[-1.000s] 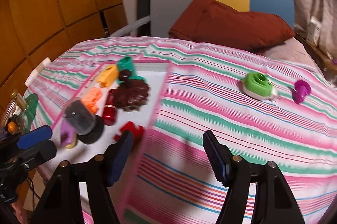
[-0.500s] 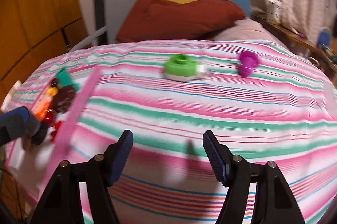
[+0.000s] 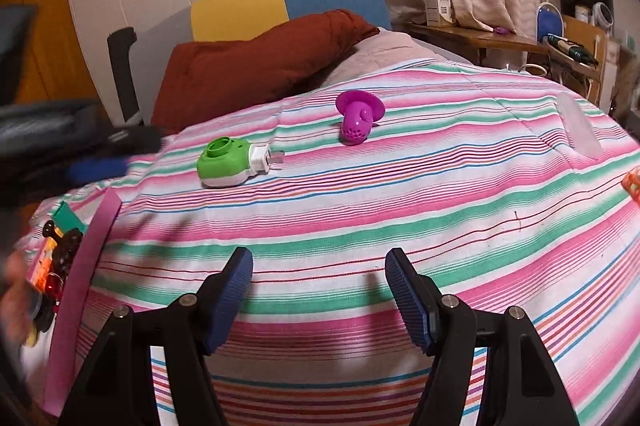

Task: Organize rigid objects
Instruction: 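Move the left tool to the green plug device and grasp it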

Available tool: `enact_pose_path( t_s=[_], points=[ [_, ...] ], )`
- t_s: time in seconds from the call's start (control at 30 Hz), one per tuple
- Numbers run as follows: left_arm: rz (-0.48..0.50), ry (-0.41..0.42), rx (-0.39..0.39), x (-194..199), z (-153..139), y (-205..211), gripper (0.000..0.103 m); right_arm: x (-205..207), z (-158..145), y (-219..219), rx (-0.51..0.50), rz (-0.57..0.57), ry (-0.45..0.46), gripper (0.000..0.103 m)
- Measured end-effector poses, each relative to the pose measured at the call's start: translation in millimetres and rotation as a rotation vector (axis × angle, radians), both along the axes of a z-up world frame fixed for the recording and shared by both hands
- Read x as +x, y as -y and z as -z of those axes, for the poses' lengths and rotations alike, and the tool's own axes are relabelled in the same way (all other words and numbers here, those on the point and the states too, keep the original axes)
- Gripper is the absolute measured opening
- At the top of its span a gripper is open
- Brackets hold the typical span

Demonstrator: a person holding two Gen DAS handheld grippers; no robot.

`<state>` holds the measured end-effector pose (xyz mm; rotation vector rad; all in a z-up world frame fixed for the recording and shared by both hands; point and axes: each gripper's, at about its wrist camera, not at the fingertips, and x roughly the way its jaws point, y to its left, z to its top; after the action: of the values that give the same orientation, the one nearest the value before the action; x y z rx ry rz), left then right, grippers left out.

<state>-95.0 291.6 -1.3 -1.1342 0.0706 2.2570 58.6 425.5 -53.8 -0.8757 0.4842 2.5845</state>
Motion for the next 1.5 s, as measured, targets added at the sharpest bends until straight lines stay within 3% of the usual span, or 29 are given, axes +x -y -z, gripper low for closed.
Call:
enact_pose_path(
  t_s=[0.2, 0.37, 0.47, 0.57, 0.63, 0.73, 0.77, 0.8, 0.83, 0.93, 1.03, 1.17, 1.4, 1.5],
  points=[
    [0.013, 0.067, -0.023, -35.0, 30.6, -24.3, 0.058, 1.6, 8.3, -8.4, -0.060, 0.033, -0.005, 0.070],
    [0.073, 0.050, -0.074, -34.1, 46.6, -36.0, 0.059, 3.9, 16.3, -16.9, -0.124, 0.049, -0.001, 0.070],
    [0.140, 0.089, -0.021, -16.6, 45.6, -35.4, 0.059, 9.3, 17.2, -19.4, -0.143, 0.061, -0.026, 0.070],
    [0.284, 0.141, 0.061, 9.9, 41.9, -41.6, 0.059, 10.8, 17.2, -19.5, -0.150, 0.068, -0.034, 0.070],
    [0.315, 0.050, 0.028, 25.7, 32.7, -44.3, 0.059, 12.2, 17.1, -20.1, -0.156, 0.074, -0.041, 0.070],
    [0.214, -0.198, -0.073, 33.5, 14.4, -43.1, 0.059, 15.1, 17.9, -22.4, -0.171, 0.085, -0.055, 0.070],
    [0.202, -0.240, -0.091, 29.9, 10.6, -44.7, 0.060, 15.3, 18.0, -22.9, -0.174, 0.085, -0.056, 0.070],
    [0.209, -0.252, -0.114, 24.9, 10.7, -49.2, 0.067, 15.4, 18.2, -22.9, -0.176, 0.086, -0.057, 0.070],
    [0.223, -0.249, -0.153, 17.7, 12.9, -54.6, 0.071, 15.4, 18.1, -22.5, -0.175, 0.087, -0.057, 0.070],
    [0.259, -0.260, -0.292, 4.4, 27.2, -74.2, 0.072, 14.3, 18.9, -23.3, -0.179, 0.087, -0.055, 0.070],
    [0.283, -0.245, -0.337, -5.6, 37.8, -81.2, 0.072, 14.7, 19.3, -24.4, -0.188, 0.085, -0.059, 0.070],
    [0.239, -0.165, -0.308, -20.0, 49.2, -74.0, 0.072, 14.7, 19.9, -25.5, -0.197, 0.084, -0.065, 0.071],
    [0.260, -0.160, -0.183, -0.7, 50.5, -68.1, 0.070, 16.5, 20.1, -26.1, -0.208, 0.085, -0.078, 0.071],
    [0.207, -0.176, -0.209, -2.0, 54.6, -72.4, 0.070, 16.7, 20.3, -26.0, -0.211, 0.085, -0.080, 0.071]
  ],
)
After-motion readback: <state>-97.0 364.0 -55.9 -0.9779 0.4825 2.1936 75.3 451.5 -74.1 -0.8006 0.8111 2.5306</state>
